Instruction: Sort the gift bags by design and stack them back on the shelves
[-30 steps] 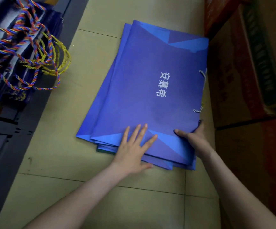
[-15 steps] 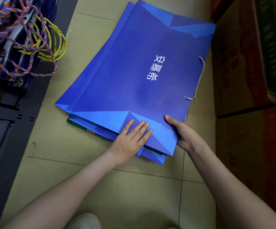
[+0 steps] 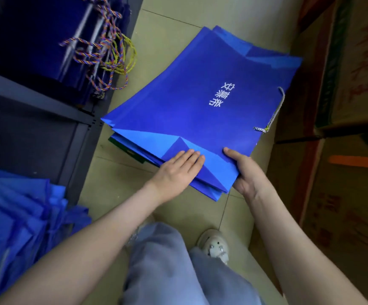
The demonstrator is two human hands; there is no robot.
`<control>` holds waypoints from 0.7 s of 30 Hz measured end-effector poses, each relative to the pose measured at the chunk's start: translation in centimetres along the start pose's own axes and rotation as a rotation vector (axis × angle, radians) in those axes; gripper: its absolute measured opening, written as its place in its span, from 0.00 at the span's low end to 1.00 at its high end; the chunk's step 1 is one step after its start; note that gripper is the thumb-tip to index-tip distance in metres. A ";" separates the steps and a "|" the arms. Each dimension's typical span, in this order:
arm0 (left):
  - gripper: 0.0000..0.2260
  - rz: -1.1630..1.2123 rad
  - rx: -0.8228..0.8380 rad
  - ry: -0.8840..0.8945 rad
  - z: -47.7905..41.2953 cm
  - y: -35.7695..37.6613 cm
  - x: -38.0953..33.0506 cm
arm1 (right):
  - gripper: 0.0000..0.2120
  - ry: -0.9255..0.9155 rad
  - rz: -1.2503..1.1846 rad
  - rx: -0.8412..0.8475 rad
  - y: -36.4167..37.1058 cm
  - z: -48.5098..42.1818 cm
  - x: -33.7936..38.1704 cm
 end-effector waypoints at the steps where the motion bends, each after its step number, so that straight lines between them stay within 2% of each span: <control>1: 0.24 0.002 0.020 -0.025 0.2 -1.1 -0.6 | 0.19 -0.018 -0.006 -0.019 0.4 1.4 0.3; 4: 0.20 0.003 0.101 -0.111 1.0 -4.0 -2.6 | 0.13 -0.122 0.017 -0.101 1.4 5.8 1.5; 6: 0.21 0.044 0.234 -0.191 1.4 -5.7 -4.0 | 0.13 -0.193 0.074 -0.154 1.8 8.7 2.3; 7: 0.26 0.086 0.331 -0.236 1.7 -6.4 -4.7 | 0.14 -0.217 0.116 -0.178 1.9 10.0 2.7; 9: 0.43 0.204 0.627 -0.343 2.6 -7.7 -6.3 | 0.14 -0.256 0.252 -0.243 2.2 12.7 3.6; 10: 0.48 0.258 0.755 -0.393 2.9 -8.8 -7.2 | 0.14 -0.284 0.352 -0.279 2.4 14.1 4.1; 11: 0.51 0.313 0.814 -0.433 3.0 -10.3 -8.0 | 0.15 -0.316 0.464 -0.310 2.6 15.5 4.6; 13: 0.53 0.444 0.742 -0.497 2.3 -13.8 -9.3 | 0.15 -0.371 0.698 -0.356 3.1 18.5 5.8; 15: 0.48 0.424 0.632 -0.535 1.4 -17.3 -9.7 | 0.17 -0.401 0.949 -0.380 3.0 21.2 6.6; 18: 0.39 0.106 0.470 -0.455 -1.2 -22.0 -10.4 | 0.23 -0.361 1.334 -0.360 2.4 25.5 7.1; 21: 0.32 -0.133 0.331 -0.215 -5.1 -24.7 -13.1 | 0.32 -0.294 1.712 -0.261 1.6 29.4 6.0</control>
Point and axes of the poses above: each hand's wrist, its own z-axis away from the middle knuckle, its own y-axis out of the palm, x = y × z, the point moved 7 cm from there along -z, towards the middle knuckle, and after that the axes turned 15 degrees about z, right-handed, at the moved point
